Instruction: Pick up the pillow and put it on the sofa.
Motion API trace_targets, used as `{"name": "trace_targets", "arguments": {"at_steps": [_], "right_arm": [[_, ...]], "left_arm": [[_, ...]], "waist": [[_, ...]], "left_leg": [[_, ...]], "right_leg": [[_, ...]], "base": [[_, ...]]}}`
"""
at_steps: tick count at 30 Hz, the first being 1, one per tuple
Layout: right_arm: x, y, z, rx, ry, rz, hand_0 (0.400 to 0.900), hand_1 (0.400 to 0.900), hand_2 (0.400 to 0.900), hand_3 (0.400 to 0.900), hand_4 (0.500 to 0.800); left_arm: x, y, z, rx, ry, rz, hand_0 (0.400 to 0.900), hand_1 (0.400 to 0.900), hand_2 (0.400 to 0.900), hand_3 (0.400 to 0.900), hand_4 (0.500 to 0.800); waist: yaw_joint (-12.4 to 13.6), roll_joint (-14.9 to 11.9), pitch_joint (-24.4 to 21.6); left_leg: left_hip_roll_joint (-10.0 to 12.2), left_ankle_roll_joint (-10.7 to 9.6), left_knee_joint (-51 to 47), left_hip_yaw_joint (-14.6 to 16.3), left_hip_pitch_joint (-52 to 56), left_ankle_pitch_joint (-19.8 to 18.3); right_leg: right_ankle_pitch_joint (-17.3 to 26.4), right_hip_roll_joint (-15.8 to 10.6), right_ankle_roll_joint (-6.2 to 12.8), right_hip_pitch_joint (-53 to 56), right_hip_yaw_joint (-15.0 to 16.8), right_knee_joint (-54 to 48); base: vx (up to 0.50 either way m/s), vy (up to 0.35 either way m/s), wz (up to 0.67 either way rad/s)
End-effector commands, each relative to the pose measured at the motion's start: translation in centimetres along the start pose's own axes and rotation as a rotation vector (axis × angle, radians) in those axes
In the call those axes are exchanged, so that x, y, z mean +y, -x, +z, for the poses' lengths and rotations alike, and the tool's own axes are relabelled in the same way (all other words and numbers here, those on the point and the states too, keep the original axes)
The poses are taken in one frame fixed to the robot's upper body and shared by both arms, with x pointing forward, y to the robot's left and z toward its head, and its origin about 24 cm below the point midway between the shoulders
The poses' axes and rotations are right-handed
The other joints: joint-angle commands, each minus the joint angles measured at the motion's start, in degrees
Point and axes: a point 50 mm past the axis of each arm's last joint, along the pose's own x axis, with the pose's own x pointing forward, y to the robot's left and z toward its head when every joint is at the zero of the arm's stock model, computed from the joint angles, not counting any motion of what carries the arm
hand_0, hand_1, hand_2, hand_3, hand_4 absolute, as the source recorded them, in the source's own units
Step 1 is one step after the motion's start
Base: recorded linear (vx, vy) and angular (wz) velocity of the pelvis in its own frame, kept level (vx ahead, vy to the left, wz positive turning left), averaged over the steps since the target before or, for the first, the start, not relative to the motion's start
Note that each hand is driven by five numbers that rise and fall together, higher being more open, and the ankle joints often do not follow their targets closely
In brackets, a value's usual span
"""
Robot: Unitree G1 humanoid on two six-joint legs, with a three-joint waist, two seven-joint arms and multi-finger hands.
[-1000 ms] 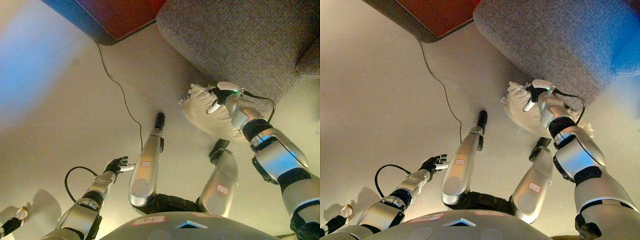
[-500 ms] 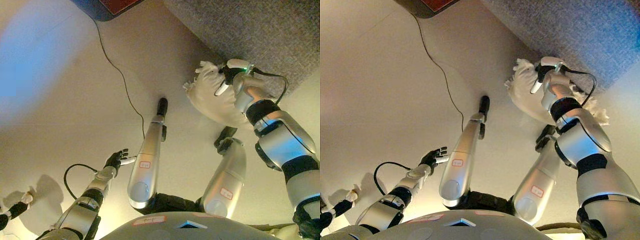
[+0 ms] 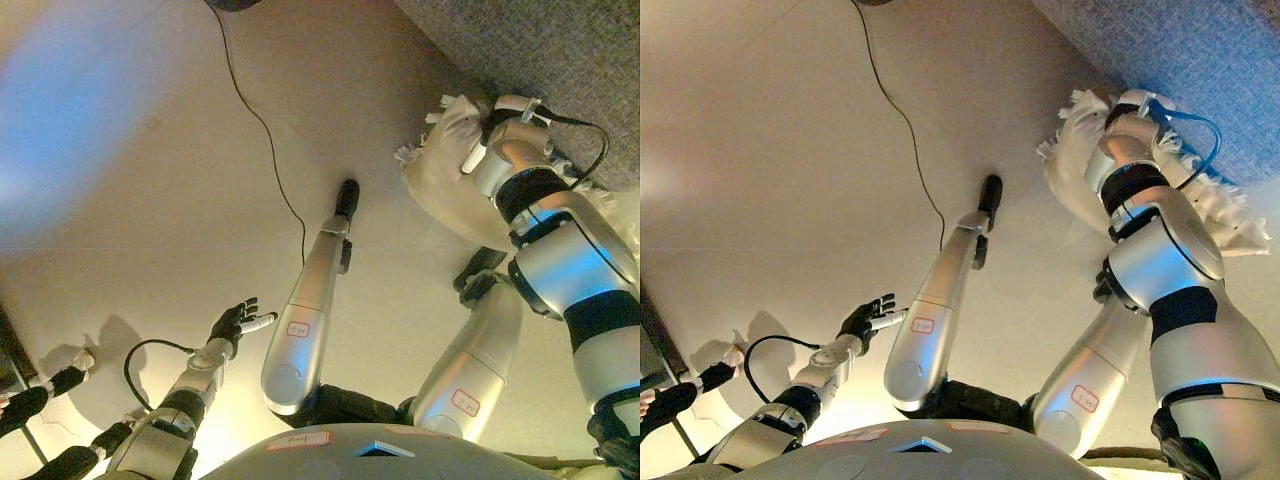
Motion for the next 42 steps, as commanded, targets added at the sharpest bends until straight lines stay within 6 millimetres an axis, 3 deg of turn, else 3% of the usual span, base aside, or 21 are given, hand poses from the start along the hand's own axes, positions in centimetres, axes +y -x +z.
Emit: {"name": "trace_targets", "arguments": {"at_steps": [1, 8, 9, 10, 11, 16, 26, 35, 42], "right_arm": [[-2.6, -0.4, -3.5, 0.132, -0.028, -0.009, 0.900, 0.900, 0.900, 0.900, 0.800], [-3.6, -0.3, -2.8, 0.037, -0.061, -0.024, 0.900, 0.900, 0.900, 0.900, 0.800], [-4.0, -0.2, -2.4, -0.008, -0.078, -0.043, 0.686, 0.686, 0.686, 0.686, 0.672], [-4.2, -0.2, -2.1, -0.042, -0.080, -0.054, 0.506, 0.506, 0.506, 0.506, 0.564], [-4.4, -0.1, -1.8, -0.075, -0.100, -0.059, 0.400, 0.400, 0.400, 0.400, 0.500], [-5.3, -0.1, -1.9, -0.165, -0.172, -0.130, 0.400, 0.400, 0.400, 0.400, 0.500], [-6.1, 0.1, -2.4, -0.185, -0.170, -0.178, 0.400, 0.400, 0.400, 0.400, 0.500], [-4.1, -0.2, -1.3, -0.274, -0.162, -0.165, 0.400, 0.400, 0.400, 0.400, 0.500], [-1.2, -0.2, -0.1, -0.412, -0.172, -0.098, 0.400, 0.400, 0.400, 0.400, 0.500]], "left_arm": [[1.5, 1.5, -3.5, 0.072, 0.004, 0.056, 0.900, 0.900, 0.900, 0.900, 0.800], [1.9, 1.8, -3.6, 0.062, 0.034, 0.061, 0.900, 0.900, 0.900, 0.900, 0.800], [2.0, 1.9, -3.8, 0.064, 0.042, 0.058, 0.900, 0.900, 0.900, 0.900, 0.800], [2.0, 1.9, -3.9, 0.064, 0.046, 0.058, 0.900, 0.900, 0.900, 0.900, 0.800], [2.0, 1.9, -3.9, 0.062, 0.051, 0.060, 0.900, 0.900, 0.900, 0.900, 0.800], [2.4, 2.4, -4.4, 0.058, 0.087, 0.071, 0.900, 0.900, 0.900, 0.900, 0.800], [3.8, 2.8, -4.7, 0.056, 0.111, 0.100, 0.900, 0.900, 0.900, 0.900, 0.800], [4.0, 2.7, -4.7, 0.062, 0.084, 0.101, 0.900, 0.900, 0.900, 0.900, 0.800], [4.6, 2.6, -4.6, 0.094, 0.034, 0.123, 0.900, 0.900, 0.900, 0.900, 0.800]], "waist": [[0.7, 6.7, 1.0], [0.5, 8.6, 1.0], [0.4, 8.9, 1.0], [0.2, 9.0, 1.0], [0.2, 9.1, 1.0], [-0.7, 9.2, 1.0], [-0.8, 8.4, 1.0], [-0.8, 5.7, 1.0], [-1.0, 1.3, -0.9]], "left_leg": [[0.5, 3.4, 7.7, 0.9, -1.0, -8.8], [-0.2, 3.2, 11.2, 1.9, -5.3, -9.5], [-0.2, 3.2, 11.9, 2.1, -6.1, -9.7], [-0.2, 3.1, 12.2, 2.2, -6.5, -9.7], [-0.2, 3.1, 12.4, 2.3, -6.8, -9.7], [0.8, 2.6, 13.3, 2.7, -8.3, -9.6], [2.1, 1.7, 14.0, 2.3, -7.6, -9.7], [3.5, 0.6, 7.8, 1.8, 1.7, -8.6], [5.2, 0.1, -1.1, 2.6, 13.9, -6.9]], "right_leg": [[0.4, -0.2, -1.53, -3.6, 3.5, 2.1], [0.2, 0.1, -1.80, -8.5, 5.5, 5.3], [0.0, 0.2, -1.93, -9.5, 6.0, 6.1], [-0.2, 0.4, -1.97, -9.9, 6.3, 6.5], [-0.3, 0.5, -2.00, -10.2, 6.5, 6.8], [-0.7, 0.9, -2.08, -11.8, 7.3, 8.2], [-1.0, 1.1, -2.06, -10.9, 6.6, 8.7], [0.1, 0.7, -1.44, -0.7, 2.7, 1.5], [3.3, -0.7, 0.38, 13.0, -3.0, -10.3]], "base": [[-0.02, 0.048, 0.03], [-0.02, 0.033, 0.00], [-0.03, 0.055, -0.04], [-0.02, 0.050, -0.05], [-0.02, 0.039, -0.05], [-0.03, 0.023, -0.05], [-0.01, -0.028, -0.03], [0.04, -0.052, -0.08], [0.12, -0.066, -0.12]]}}
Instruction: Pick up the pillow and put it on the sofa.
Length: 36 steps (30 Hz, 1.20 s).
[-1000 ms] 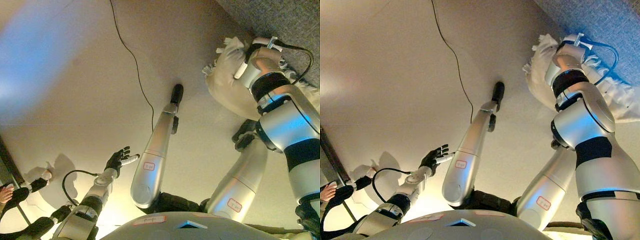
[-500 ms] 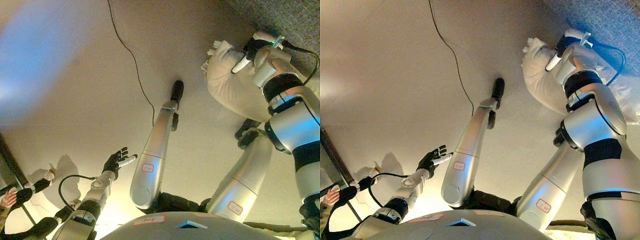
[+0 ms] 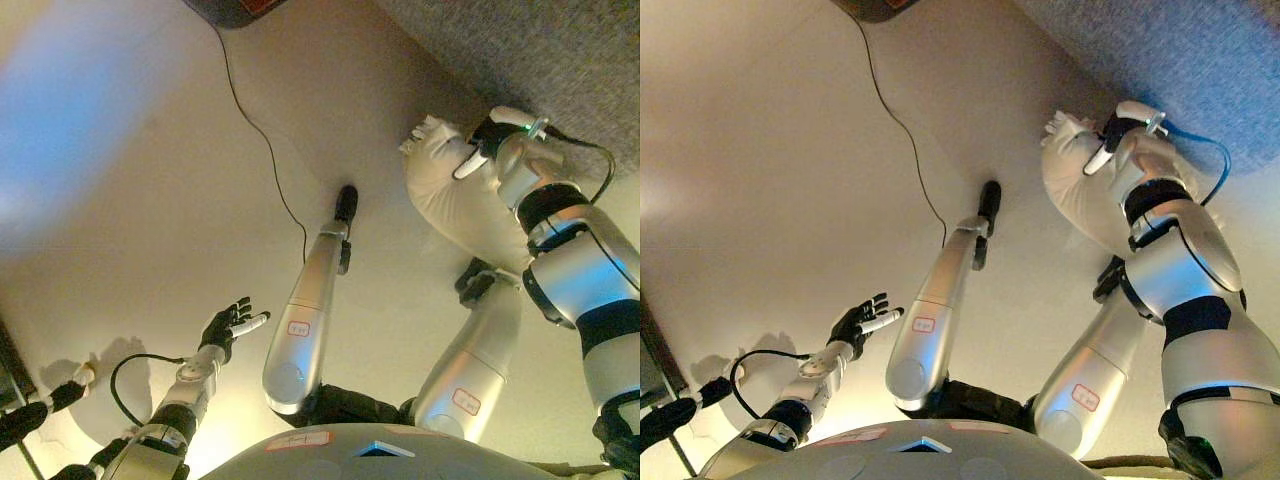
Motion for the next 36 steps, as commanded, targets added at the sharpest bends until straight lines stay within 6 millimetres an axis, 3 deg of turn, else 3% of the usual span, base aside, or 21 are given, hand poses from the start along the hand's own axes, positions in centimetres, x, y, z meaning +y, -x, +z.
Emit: {"name": "trace_targets", "arguments": {"at_steps": [1, 10, 18, 26, 31, 34, 36], "right_arm": [[-4.5, 1.4, 3.1, -0.226, -0.071, -0.131, 0.400, 0.400, 0.400, 0.400, 0.500], [-2.2, 2.0, 3.9, -0.328, -0.078, -0.063, 0.400, 0.400, 0.400, 0.400, 0.500], [-0.6, 2.9, 4.4, -0.445, -0.099, 0.021, 0.400, 0.400, 0.400, 0.400, 0.500], [0.1, 6.1, 5.8, -0.705, -0.198, 0.174, 0.400, 0.400, 0.400, 0.400, 0.500], [-1.0, 7.7, 5.5, -0.828, -0.356, 0.237, 0.400, 0.400, 0.400, 0.400, 0.500], [-3.0, 7.6, 5.3, -0.850, -0.401, 0.213, 0.400, 0.400, 0.400, 0.400, 0.500], [-5.3, 7.3, 4.6, -0.834, -0.437, 0.169, 0.400, 0.400, 0.400, 0.400, 0.500]], "left_arm": [[3.9, 1.7, -3.2, 0.129, -0.062, 0.122, 0.900, 0.900, 0.900, 0.900, 0.800], [5.5, 1.8, -3.1, 0.171, -0.087, 0.173, 0.900, 0.900, 0.900, 0.900, 0.800], [6.4, 2.3, -4.0, 0.225, -0.090, 0.214, 0.900, 0.900, 0.900, 0.900, 0.800], [8.2, 4.1, -6.8, 0.356, -0.087, 0.285, 0.900, 0.900, 0.900, 0.900, 0.800], [8.3, 5.2, -8.7, 0.430, -0.084, 0.293, 0.900, 0.900, 0.900, 0.900, 0.800], [8.3, 5.4, -9.2, 0.455, -0.090, 0.295, 0.900, 0.900, 0.900, 0.900, 0.800], [8.3, 5.7, -9.7, 0.475, -0.102, 0.295, 0.900, 0.900, 0.900, 0.900, 0.800]], "waist": [[-0.6, -0.5, -1.5], [-1.3, -5.6, -5.3], [-2.0, -8.9, -8.8], [-2.9, -12.3, -14.6], [-3.5, -13.0, -19.5], [-3.1, -13.4, -21.4], [-2.4, -13.7, -22.6]], "left_leg": [[3.0, 0.3, -0.9, 1.6, 8.0, -4.6], [3.7, 1.1, -9.0, 2.5, 18.9, -2.9], [4.7, 0.5, -15.4, 3.6, 26.7, -1.3], [6.1, 0.4, -20.0, 4.1, 36.8, -1.3], [6.4, 0.6, -25.0, 4.5, 42.6, -0.8], [6.4, 0.2, -27.5, 4.3, 45.1, -0.4], [6.4, 0.0, -28.7, 3.9, 46.5, -0.2]], "right_leg": [[5.5, -1.9, 0.34, 7.4, -2.7, -9.2], [8.8, -0.7, 1.82, 20.7, -7.8, -20.8], [11.0, 2.7, 1.98, 31.1, -11.1, -30.3], [10.3, 5.2, 2.34, 42.7, -12.1, -35.9], [10.3, 6.4, 2.45, 47.4, -12.8, -38.8], [10.2, 7.0, 2.30, 49.7, -13.8, -40.2], [9.9, 7.4, 2.14, 51.3, -14.7, -40.7]], "base": [[0.12, -0.058, -0.10], [0.13, -0.088, -0.11], [0.10, -0.094, -0.05], [0.16, -0.069, -0.06], [0.17, -0.024, 0.04], [0.15, -0.035, 0.14], [0.16, -0.032, 0.20]]}}
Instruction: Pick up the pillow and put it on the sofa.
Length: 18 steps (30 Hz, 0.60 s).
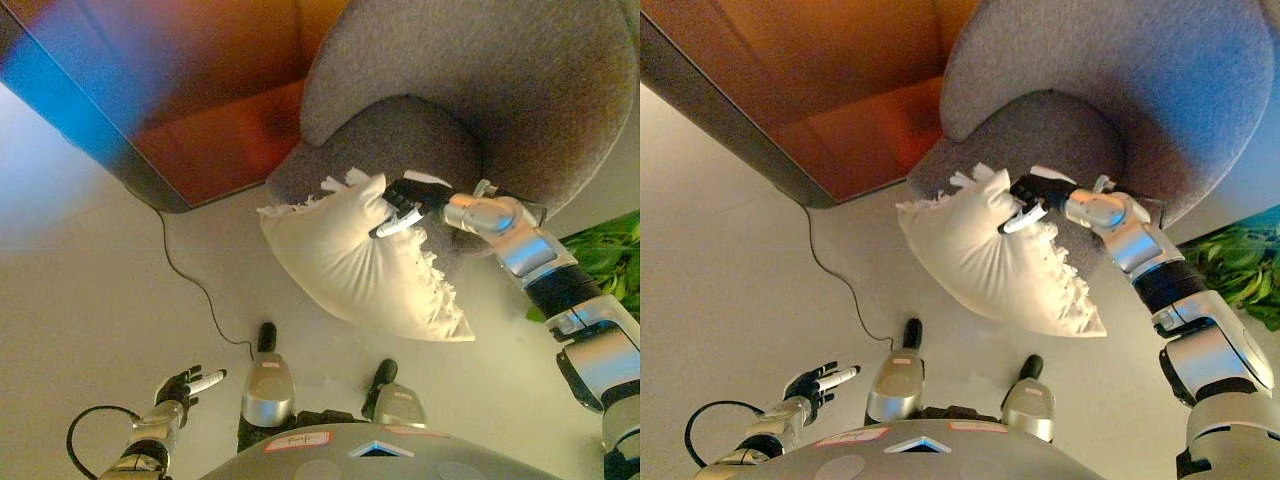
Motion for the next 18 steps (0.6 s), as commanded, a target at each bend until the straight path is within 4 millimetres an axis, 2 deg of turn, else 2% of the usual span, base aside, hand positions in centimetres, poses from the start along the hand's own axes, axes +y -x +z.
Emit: {"name": "trace_targets", "arguments": {"at_steps": [1, 2, 5, 10, 15, 18], "right_arm": [[-8.8, 3.3, 6.7, -0.292, -0.006, -0.237, 0.400, 0.400, 0.400, 0.400, 0.500], [-9.2, 3.5, 6.7, -0.289, -0.012, -0.247, 0.400, 0.400, 0.400, 0.400, 0.500], [-12.3, 4.9, 7.1, -0.273, -0.032, -0.336, 0.400, 0.400, 0.400, 0.400, 0.500], [-15.3, 6.5, 6.8, -0.216, -0.093, -0.430, 0.400, 0.400, 0.400, 0.400, 0.500], [-17.0, 7.5, 5.3, -0.140, -0.170, -0.488, 0.400, 0.400, 0.400, 0.400, 0.500], [-17.7, 8.2, 3.9, -0.088, -0.247, -0.519, 0.400, 0.400, 0.400, 0.400, 0.500]], "left_arm": [[2.4, 0.4, -2.2, 0.072, -0.114, 0.072, 0.900, 0.900, 0.900, 0.900, 0.800], [2.4, 0.5, -2.4, 0.077, -0.118, 0.072, 0.900, 0.900, 0.900, 0.900, 0.800], [2.8, 0.6, -3.2, 0.104, -0.143, 0.077, 0.900, 0.900, 0.900, 0.900, 0.800], [3.6, 0.9, -3.9, 0.130, -0.173, 0.090, 0.900, 0.900, 0.900, 0.900, 0.800], [3.9, 1.1, -4.3, 0.134, -0.186, 0.096, 0.900, 0.900, 0.900, 0.900, 0.800], [3.9, 0.9, -3.7, 0.110, -0.188, 0.101, 0.900, 0.900, 0.900, 0.900, 0.800]], "waist": [[2.4, -0.1, -6.2], [2.6, -0.1, -6.3], [4.0, -0.4, -7.0], [5.9, -0.4, -7.0], [7.4, 0.3, -6.5], [8.1, 1.3, -5.5]], "left_leg": [[0.6, 1.8, -1.2, -1.3, 4.1, -1.1], [0.6, 1.8, -1.4, -1.4, 4.3, -1.1], [0.5, 1.5, -2.2, -2.5, 4.7, -0.8], [0.4, 1.2, -3.1, -4.4, 4.5, -0.1], [0.5, 1.0, -4.2, -5.6, 3.6, 1.0], [0.5, 0.8, -3.8, -6.8, 1.6, 1.6]], "right_leg": [[-1.0, -0.8, 0.44, 0.9, -0.8, 2.2], [-1.0, -0.7, 0.41, 1.2, -0.9, 2.2], [-1.6, -0.3, 0.26, 2.5, -1.8, 2.2], [-2.1, -0.1, 0.25, 3.7, -3.2, 2.1], [-2.3, 0.3, 0.18, 4.1, -4.3, 1.5], [-2.6, 0.2, 0.01, 3.0, -4.6, 2.1]], "base": [[0.14, -0.026, 0.20], [0.14, -0.033, 0.24], [0.12, -0.038, 0.26], [0.09, -0.046, 0.24], [0.04, -0.044, 0.12], [-0.03, -0.058, 0.14]]}}
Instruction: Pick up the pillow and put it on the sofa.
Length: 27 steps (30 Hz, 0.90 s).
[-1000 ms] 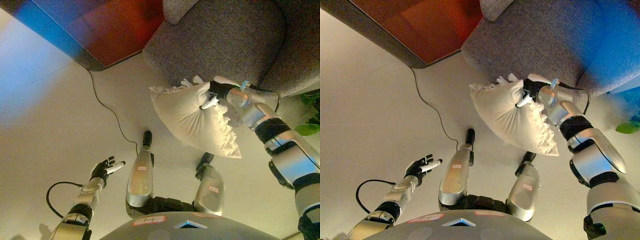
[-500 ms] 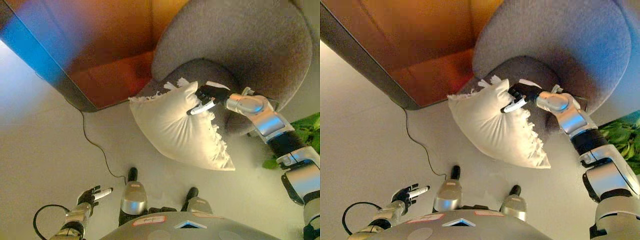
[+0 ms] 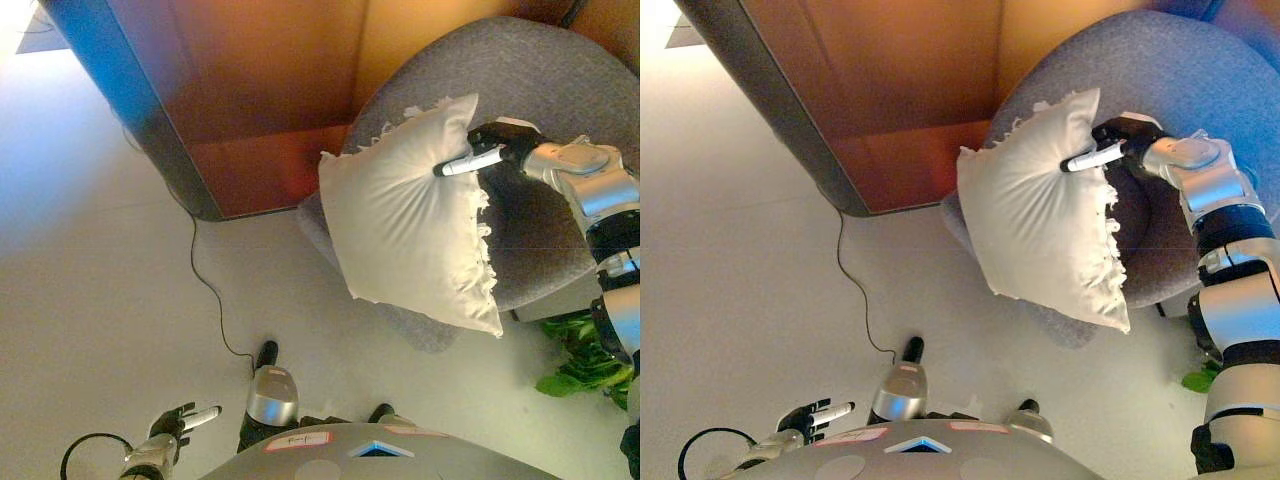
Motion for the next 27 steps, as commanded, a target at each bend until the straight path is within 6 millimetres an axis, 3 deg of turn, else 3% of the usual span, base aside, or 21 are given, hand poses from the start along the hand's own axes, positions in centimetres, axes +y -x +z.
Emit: {"name": "trace_targets", "arguments": {"at_steps": [1, 5, 6, 7, 14, 27], "right_arm": [[-6.7, 4.2, 8.6, -0.292, -0.036, -0.227, 0.400, 0.400, 0.400, 0.400, 0.500], [-8.8, 5.0, 7.5, -0.202, -0.077, -0.395, 0.400, 0.400, 0.400, 0.400, 0.500], [-9.4, 5.4, 7.2, -0.171, -0.086, -0.467, 0.688, 0.688, 0.688, 0.688, 0.673], [-10.5, 6.2, 6.3, -0.078, -0.106, -0.529, 0.900, 0.900, 0.900, 0.900, 0.800], [-13.5, 9.5, 4.8, 0.097, -0.070, -0.708, 0.900, 0.900, 0.900, 0.900, 0.800], [-15.7, 13.2, 1.6, 0.343, -0.015, -0.801, 0.900, 0.900, 0.900, 0.900, 0.800]], "left_arm": [[3.2, 0.1, 0.9, -0.031, -0.127, 0.086, 0.900, 0.900, 0.900, 0.900, 0.800], [2.9, 0.1, 2.6, -0.099, -0.105, 0.068, 0.900, 0.900, 0.900, 0.900, 0.800], [2.8, 0.0, 2.9, -0.108, -0.102, 0.063, 0.900, 0.900, 0.900, 0.900, 0.800], [2.4, 0.0, 3.2, -0.132, -0.088, 0.050, 0.900, 0.900, 0.900, 0.900, 0.800], [1.9, 0.1, 3.1, -0.149, -0.064, 0.040, 0.900, 0.900, 0.900, 0.900, 0.800], [2.5, 0.2, 2.0, -0.108, -0.067, 0.042, 0.900, 0.900, 0.900, 0.900, 0.800]], "waist": [[2.5, 1.2, -2.2], [3.1, 4.0, 1.0], [3.2, 4.5, 1.6], [3.3, 5.8, 3.1], [2.9, 7.5, 4.8], [0.8, 5.8, 1.3]], "left_leg": [[0.4, 2.0, -1.1, -1.8, -0.2, 0.5], [0.3, 1.8, -0.9, -3.2, -3.3, 1.3], [0.3, 1.9, -0.9, -3.4, -3.9, 1.4], [0.2, 1.7, -1.2, -3.6, -5.0, 1.8], [-0.2, 1.5, -3.2, -3.8, -6.5, 3.4], [1.3, 0.9, -4.1, -0.8, -3.6, 3.8]], "right_leg": [[-2.8, -1.9, -0.17, -4.0, 1.2, 7.1], [-3.3, -2.1, -0.60, -7.4, 1.2, 8.9], [-3.4, -2.2, -0.67, -8.1, 1.3, 9.3], [-3.6, -2.1, -0.81, -9.7, 1.6, 9.9], [-3.2, -1.9, -1.18, -12.1, 1.9, 10.1], [-3.1, -0.3, -1.87, -9.8, 3.0, 7.8]], "base": [[-0.09, -0.067, 0.12], [-0.19, -0.046, 0.07], [-0.27, -0.035, 0.02], [-0.28, -0.040, 0.01], [-0.11, -0.017, -0.02], [0.00, -0.023, -0.12]]}}
